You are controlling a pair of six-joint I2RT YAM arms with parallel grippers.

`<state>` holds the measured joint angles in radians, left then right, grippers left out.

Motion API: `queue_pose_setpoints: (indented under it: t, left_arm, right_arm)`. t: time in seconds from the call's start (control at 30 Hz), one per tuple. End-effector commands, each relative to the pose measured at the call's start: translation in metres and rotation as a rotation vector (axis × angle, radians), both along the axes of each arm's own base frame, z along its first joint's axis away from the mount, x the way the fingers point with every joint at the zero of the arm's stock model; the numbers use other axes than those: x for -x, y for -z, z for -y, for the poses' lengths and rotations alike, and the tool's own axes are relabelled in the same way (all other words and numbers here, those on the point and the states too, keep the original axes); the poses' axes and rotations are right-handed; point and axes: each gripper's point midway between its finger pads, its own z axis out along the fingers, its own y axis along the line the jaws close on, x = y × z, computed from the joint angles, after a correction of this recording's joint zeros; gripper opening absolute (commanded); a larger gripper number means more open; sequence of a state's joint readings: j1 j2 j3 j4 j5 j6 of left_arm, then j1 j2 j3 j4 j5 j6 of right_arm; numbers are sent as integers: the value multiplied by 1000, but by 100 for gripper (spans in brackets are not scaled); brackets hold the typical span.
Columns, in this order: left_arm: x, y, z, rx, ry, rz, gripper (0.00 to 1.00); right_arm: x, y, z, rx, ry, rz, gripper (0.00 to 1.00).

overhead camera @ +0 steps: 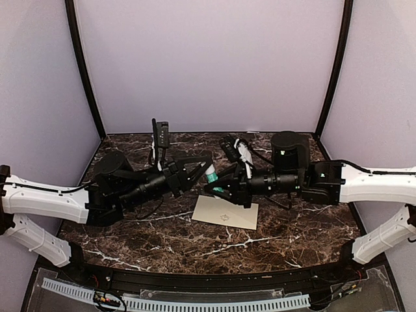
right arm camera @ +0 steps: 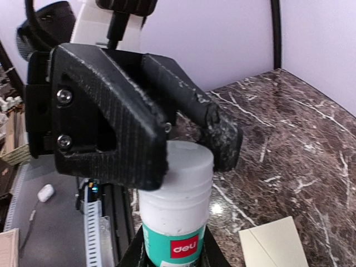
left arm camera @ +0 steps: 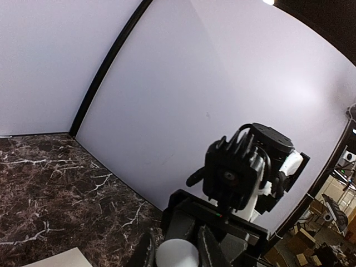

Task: Place the letter into the envelope and seal it

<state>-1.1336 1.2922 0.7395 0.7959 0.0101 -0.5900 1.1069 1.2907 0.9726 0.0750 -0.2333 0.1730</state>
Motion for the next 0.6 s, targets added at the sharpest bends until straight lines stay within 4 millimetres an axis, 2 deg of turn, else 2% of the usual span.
queue_pose_setpoints:
  t: [0.0,0.13,0.27,0.43,0.57]
  left_arm:
    - [92,82,28,-226,459,-49,11]
    - [95,80,28,-221,473,-33,11]
    - [87,79,24,-232,419,-30,11]
    - [67,69,15,-239,285,-27,14]
    - [41,58,0,-245,113,-24,21]
  right_arm:
    - [47,-148,11,-502,-294,144,0]
    - [52,-152,15,-509,-323,128,0]
    - [46,-146,12,-481,-289,113,0]
    - [30,-120,4,-396,-208,80,0]
    - [21,-98,1,-336,-164,59,0]
